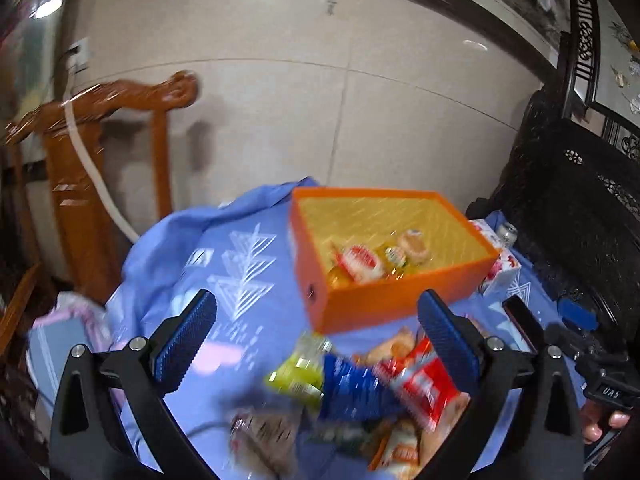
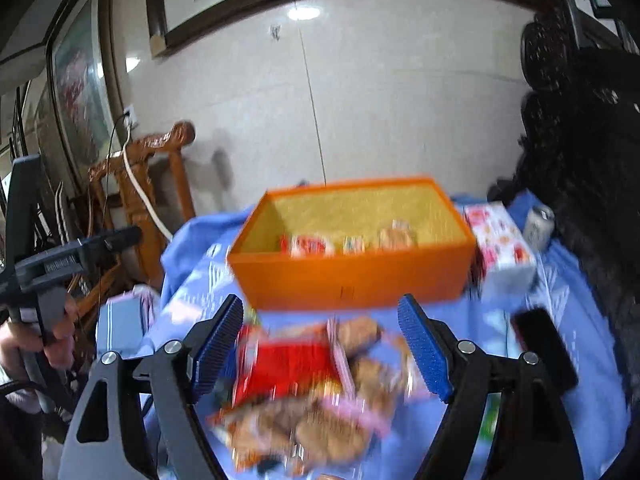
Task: Organize snacks
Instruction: 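Grasp the round pastry bag with the right tool while the left grasps the candy bag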
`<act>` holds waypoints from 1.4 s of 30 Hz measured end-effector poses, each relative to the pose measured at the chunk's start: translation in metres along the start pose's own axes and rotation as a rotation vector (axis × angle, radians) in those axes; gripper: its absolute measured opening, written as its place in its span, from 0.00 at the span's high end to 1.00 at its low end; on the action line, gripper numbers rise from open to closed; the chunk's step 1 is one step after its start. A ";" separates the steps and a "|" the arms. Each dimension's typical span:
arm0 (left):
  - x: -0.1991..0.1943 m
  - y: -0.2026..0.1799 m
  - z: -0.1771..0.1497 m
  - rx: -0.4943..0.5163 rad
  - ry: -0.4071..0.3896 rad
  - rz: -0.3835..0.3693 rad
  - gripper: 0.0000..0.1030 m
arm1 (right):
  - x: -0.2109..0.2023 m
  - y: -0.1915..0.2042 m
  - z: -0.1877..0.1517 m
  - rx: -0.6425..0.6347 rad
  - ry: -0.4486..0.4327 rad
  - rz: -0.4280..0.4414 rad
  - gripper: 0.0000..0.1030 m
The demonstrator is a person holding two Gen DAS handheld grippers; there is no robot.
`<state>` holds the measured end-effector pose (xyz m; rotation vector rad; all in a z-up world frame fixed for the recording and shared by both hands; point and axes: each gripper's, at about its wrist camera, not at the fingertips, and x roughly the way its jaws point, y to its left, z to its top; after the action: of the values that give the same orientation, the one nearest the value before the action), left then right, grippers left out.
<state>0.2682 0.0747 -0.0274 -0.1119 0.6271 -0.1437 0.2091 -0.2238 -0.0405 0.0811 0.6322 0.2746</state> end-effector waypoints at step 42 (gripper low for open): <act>0.092 0.039 -0.157 0.214 0.368 0.060 0.08 | 0.052 0.046 -0.100 -0.042 0.289 -0.070 0.53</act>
<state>0.2532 0.0879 -0.2126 0.1440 0.9762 -0.1743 0.1794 -0.1656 -0.1439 -0.0221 0.9140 0.2333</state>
